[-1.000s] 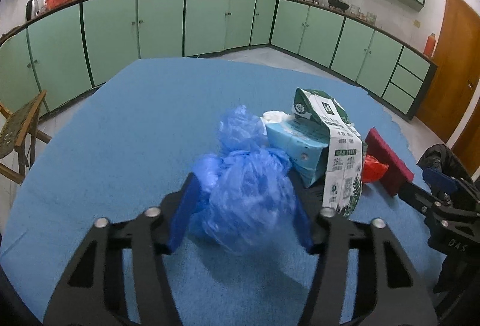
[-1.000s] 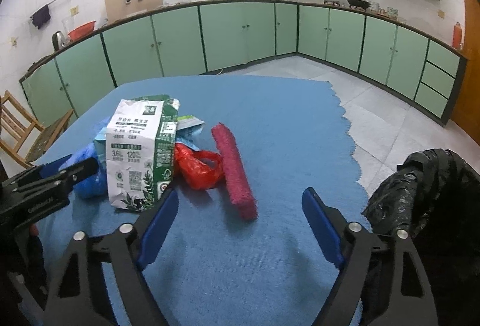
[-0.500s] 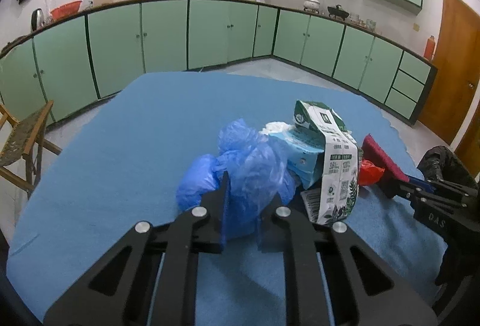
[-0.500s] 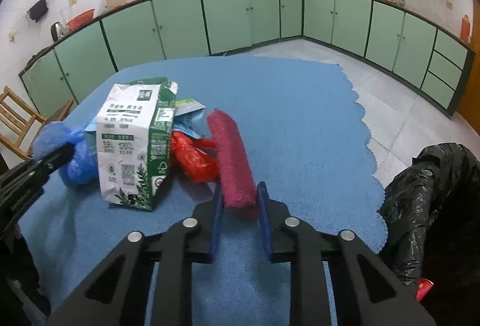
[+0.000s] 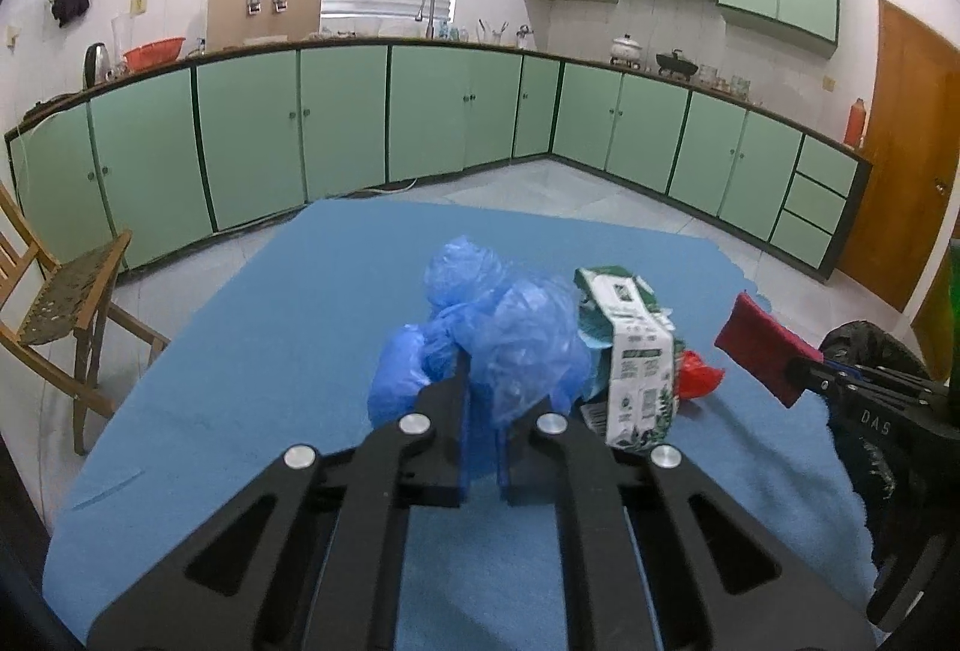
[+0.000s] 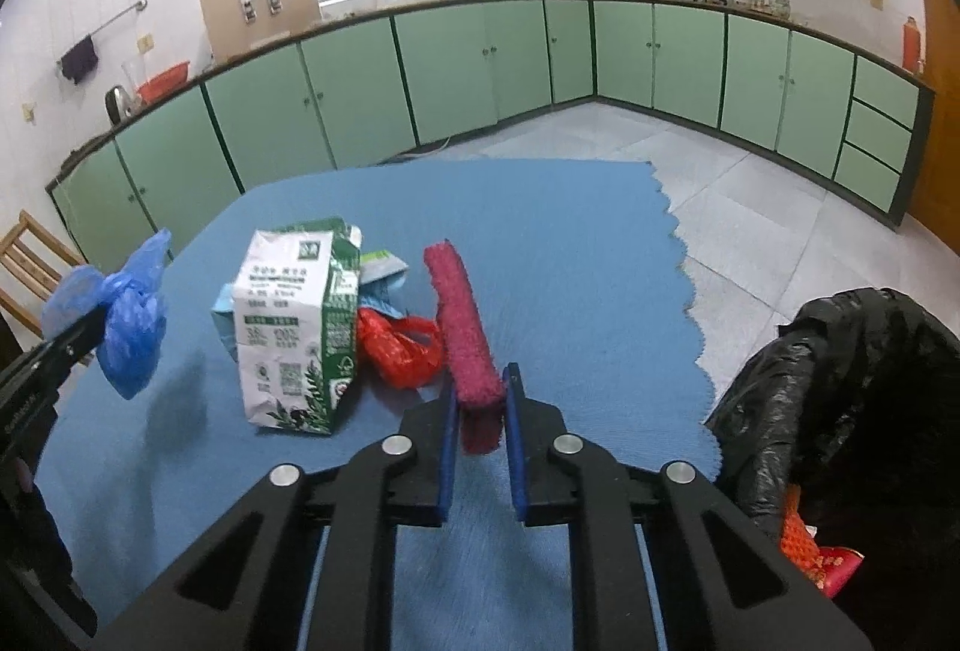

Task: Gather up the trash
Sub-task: 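Grasp the blue plastic bags with the left tool while the right grasps the pink fuzzy roller, then carry the bags and roller over the black bin and open both tools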

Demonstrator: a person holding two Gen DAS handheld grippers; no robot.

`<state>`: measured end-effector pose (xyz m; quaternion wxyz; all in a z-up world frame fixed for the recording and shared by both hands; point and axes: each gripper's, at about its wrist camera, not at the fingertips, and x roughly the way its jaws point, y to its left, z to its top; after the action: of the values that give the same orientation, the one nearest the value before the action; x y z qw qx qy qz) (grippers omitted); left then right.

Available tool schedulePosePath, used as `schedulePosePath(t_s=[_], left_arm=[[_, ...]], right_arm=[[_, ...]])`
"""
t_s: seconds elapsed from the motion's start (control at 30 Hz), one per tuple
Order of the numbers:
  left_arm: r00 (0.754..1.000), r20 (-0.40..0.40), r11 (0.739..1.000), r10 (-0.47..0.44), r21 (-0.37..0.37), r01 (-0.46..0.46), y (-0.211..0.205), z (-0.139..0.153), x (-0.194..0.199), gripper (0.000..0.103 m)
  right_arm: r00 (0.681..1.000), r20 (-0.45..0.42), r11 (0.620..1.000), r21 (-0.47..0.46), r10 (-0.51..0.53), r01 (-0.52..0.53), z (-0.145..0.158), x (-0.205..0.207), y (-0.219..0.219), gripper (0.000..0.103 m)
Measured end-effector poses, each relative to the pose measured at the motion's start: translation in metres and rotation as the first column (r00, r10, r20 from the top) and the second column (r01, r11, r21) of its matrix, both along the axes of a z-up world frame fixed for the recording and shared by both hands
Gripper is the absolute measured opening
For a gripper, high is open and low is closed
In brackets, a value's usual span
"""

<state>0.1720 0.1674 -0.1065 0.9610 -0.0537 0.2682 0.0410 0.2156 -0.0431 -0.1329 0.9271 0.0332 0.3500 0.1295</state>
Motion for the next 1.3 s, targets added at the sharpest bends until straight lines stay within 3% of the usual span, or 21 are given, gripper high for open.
schedulePosePath(t_s=[0.7,1.3], left_arm=[[0.987,0.079,0.99,-0.141,0.001,0.141,-0.067,0.038,-0.029,0.004],[0.944,0.091,0.948,-0.318,0.011,0.319,-0.159,0.041,-0.035,0.004]], right_arm=[[0.991,0.112,0.996,0.065,-0.069,0.062,0.066,-0.058,-0.049,0.014],[0.965,0.161,0.978,0.069,-0.208,0.199,0.089,-0.103,-0.121,0.014]])
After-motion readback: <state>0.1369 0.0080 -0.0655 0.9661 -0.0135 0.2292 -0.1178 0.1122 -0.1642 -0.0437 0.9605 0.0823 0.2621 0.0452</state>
